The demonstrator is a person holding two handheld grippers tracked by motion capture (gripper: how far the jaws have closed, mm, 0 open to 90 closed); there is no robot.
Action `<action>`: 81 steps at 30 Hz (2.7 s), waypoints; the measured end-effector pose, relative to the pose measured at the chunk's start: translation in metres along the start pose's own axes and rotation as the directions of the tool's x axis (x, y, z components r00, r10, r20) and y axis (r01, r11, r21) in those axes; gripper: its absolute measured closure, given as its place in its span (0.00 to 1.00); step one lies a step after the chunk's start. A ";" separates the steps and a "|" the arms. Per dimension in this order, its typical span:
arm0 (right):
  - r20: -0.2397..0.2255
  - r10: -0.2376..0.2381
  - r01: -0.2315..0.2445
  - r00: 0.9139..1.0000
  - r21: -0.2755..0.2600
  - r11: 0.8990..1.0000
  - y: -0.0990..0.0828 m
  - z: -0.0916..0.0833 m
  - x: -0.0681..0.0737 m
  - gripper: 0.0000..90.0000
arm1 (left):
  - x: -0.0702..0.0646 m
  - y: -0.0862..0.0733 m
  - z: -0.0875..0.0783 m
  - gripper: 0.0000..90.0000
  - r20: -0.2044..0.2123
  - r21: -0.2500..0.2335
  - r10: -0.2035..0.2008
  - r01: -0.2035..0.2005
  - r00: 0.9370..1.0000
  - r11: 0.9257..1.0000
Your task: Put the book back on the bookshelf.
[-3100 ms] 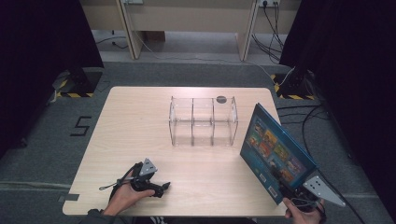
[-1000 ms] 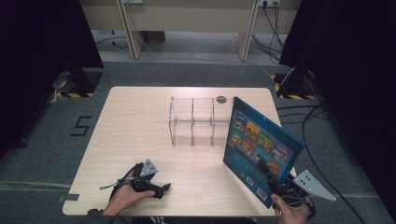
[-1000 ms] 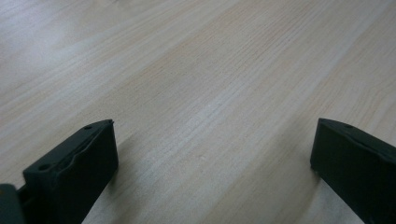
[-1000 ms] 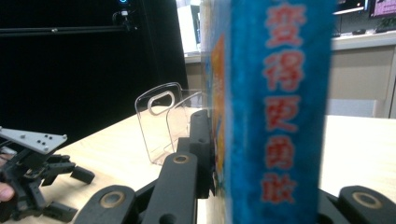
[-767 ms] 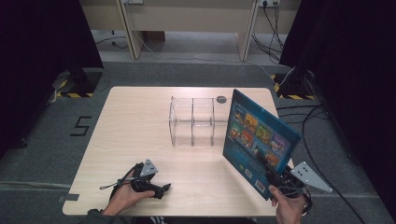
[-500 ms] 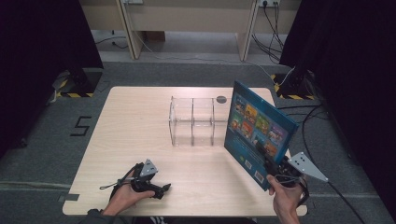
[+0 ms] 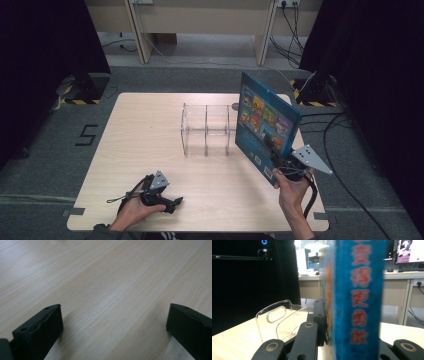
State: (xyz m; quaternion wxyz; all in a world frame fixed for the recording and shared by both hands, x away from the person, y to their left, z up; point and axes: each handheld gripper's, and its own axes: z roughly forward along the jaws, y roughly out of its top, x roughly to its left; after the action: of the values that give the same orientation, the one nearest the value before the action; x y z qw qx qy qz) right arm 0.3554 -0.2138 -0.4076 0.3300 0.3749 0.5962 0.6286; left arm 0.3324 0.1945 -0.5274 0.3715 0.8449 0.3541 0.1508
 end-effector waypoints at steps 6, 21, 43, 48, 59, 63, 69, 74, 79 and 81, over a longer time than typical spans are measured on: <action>0.022 -0.013 0.014 1.000 -0.004 1.000 0.000 0.020 0.004 0.91 | -0.001 0.000 0.000 0.00 0.002 0.000 0.001 -0.001 1.000 1.000; 0.087 -0.012 0.011 0.996 0.004 1.000 -0.007 0.056 0.003 0.91 | -0.001 0.000 0.000 0.00 0.005 0.000 0.004 -0.004 1.000 1.000; 0.145 -0.039 0.042 0.989 -0.018 0.999 -0.023 0.081 0.005 0.91 | -0.002 0.000 0.000 0.00 0.013 0.002 0.014 -0.014 1.000 1.000; 0.158 -0.053 0.057 0.986 -0.025 0.998 -0.030 0.084 0.005 0.91 | -0.003 0.000 0.000 0.00 0.015 0.001 0.015 -0.015 1.000 1.000; 0.170 -0.011 0.012 0.985 -0.006 1.000 -0.044 0.068 0.008 0.90 | -0.003 0.000 0.000 0.00 0.019 0.001 0.018 -0.018 1.000 1.000; 0.182 0.042 -0.043 0.982 0.000 0.999 -0.047 0.062 0.006 0.89 | -0.004 0.000 0.000 0.00 0.020 0.000 0.020 -0.020 1.000 1.000; 0.185 0.020 -0.024 0.982 0.017 1.000 -0.048 0.058 0.006 0.89 | -0.004 0.000 0.000 0.00 0.021 0.000 0.020 -0.020 1.000 1.000; 0.183 -0.005 0.002 0.983 0.020 1.000 -0.047 0.056 0.007 0.84 | -0.004 0.000 0.000 0.00 0.021 0.001 0.020 -0.020 1.000 1.000; 0.177 -0.025 0.018 0.984 0.042 0.999 -0.046 0.051 0.006 0.79 | -0.004 0.000 0.000 0.00 0.021 0.001 0.020 -0.020 1.000 1.000; 0.168 -0.031 0.023 0.985 0.049 0.999 -0.046 0.049 0.005 0.74 | -0.004 0.000 0.000 0.00 0.021 0.001 0.020 -0.020 1.000 1.000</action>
State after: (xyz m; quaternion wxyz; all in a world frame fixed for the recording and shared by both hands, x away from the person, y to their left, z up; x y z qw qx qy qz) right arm 0.3938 -0.1811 -0.4531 0.3789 0.4264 0.5856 0.5759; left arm 0.3290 0.1921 -0.5274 0.3734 0.8501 0.3417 0.1453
